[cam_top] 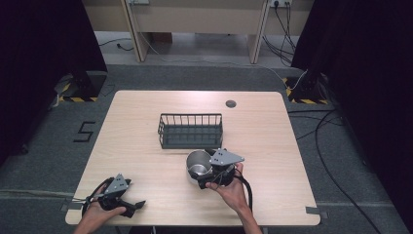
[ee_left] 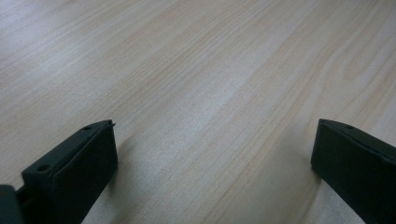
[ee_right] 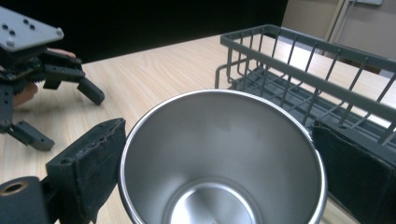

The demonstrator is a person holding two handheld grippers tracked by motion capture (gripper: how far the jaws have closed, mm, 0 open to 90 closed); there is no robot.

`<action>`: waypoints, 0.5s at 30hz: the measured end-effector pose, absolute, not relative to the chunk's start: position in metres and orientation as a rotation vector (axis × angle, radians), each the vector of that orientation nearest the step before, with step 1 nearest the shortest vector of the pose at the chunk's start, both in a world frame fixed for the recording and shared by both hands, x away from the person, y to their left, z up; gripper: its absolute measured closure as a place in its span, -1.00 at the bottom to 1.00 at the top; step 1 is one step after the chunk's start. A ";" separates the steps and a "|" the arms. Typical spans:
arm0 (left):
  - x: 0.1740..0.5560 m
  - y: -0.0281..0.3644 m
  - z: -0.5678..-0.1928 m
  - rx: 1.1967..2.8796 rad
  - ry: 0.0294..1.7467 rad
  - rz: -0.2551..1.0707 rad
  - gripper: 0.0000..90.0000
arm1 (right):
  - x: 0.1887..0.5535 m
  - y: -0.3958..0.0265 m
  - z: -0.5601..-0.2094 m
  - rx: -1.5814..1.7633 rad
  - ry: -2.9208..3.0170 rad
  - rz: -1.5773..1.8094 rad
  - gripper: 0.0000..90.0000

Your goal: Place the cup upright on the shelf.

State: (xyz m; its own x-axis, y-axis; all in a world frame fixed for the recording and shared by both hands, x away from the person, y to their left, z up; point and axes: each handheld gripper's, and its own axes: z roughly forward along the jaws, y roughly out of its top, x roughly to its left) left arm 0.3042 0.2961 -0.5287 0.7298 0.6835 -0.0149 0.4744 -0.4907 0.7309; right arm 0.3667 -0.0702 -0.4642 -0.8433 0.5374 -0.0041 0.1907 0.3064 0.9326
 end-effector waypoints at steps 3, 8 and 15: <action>0.304 0.296 -0.529 2.183 0.871 0.359 -1.00 | 0.368 -0.067 -0.461 0.658 2.258 1.553 -0.86; 0.304 0.296 -0.529 2.180 0.872 0.359 -1.00 | 0.370 -0.067 -0.458 0.661 2.254 1.571 -0.86; 0.304 0.296 -0.529 2.180 0.872 0.359 -1.00 | 0.372 -0.069 -0.449 0.664 2.229 1.579 -0.86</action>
State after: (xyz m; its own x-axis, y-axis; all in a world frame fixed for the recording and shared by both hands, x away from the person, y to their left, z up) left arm 0.3041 0.2960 -0.5288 0.7288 0.6845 -0.0163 0.4751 -0.4884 0.7320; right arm 0.3724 -0.0690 -0.4487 -0.8376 0.5463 0.0012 0.1823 0.2775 0.9433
